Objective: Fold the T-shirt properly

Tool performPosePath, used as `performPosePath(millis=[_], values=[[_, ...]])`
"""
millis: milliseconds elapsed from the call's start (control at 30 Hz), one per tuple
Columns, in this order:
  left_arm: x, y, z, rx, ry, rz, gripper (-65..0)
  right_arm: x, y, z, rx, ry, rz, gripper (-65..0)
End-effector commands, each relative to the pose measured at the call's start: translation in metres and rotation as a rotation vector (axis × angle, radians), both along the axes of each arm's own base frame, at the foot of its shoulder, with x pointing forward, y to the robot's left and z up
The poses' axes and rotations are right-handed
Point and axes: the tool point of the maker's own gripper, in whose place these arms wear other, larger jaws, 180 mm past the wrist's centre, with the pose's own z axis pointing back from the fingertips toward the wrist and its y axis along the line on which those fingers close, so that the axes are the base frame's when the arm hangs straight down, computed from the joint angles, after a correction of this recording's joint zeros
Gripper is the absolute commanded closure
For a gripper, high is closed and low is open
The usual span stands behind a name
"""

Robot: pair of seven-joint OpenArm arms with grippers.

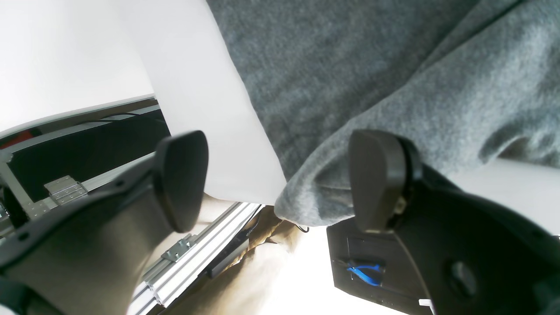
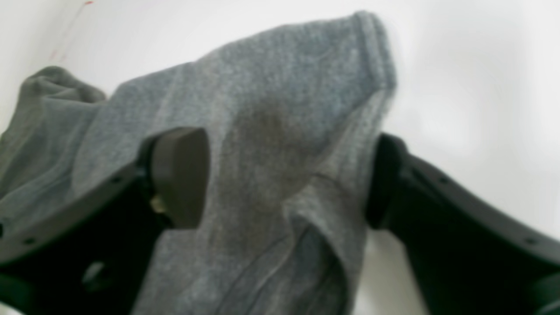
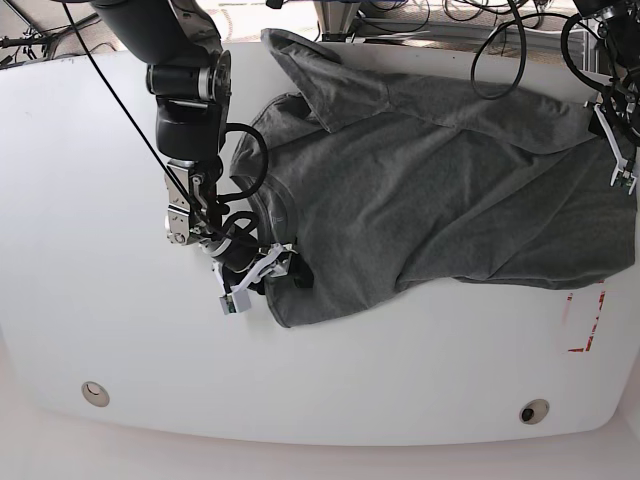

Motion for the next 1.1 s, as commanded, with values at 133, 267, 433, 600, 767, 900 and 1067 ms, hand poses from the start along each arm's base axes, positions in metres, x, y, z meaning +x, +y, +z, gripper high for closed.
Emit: performPosePath(millis=[133, 267, 433, 600, 767, 900, 1067], values=[[0.014, 0.007, 0.017, 0.03, -0.054, -0.006, -45.4, 0.002, 0.002, 0.001, -0.019, 0.013, 0.011, -15.1], [0.029, 0.008, 0.029, 0.03, -0.106, 0.004, -45.7, 0.001, 0.0, -0.001, -0.022, 0.022, 0.01, -1.6], [0.047, 0.007, 0.042, 0.023, -0.168, 0.004, -46.0, -0.007, -0.025, -0.01, -0.057, 0.035, -0.013, 0.0], [0.077, -0.01, 0.049, -0.094, -0.291, 0.016, -46.0, -0.017, -0.05, -0.015, -0.12, 0.043, -0.019, 0.0], [0.092, -0.005, 0.047, -0.211, -0.396, 0.137, -46.0, -0.027, -0.078, -0.01, -0.204, 0.028, -0.016, 0.0], [0.101, 0.0, 0.034, -0.289, -0.405, 0.197, -46.0, -0.039, -0.096, -0.011, -0.266, 0.032, -0.011, 0.0], [0.111, -0.004, 0.01, -0.378, -0.369, 0.225, -46.0, -0.054, -0.117, -0.015, -0.322, 0.045, -0.005, 0.0]])
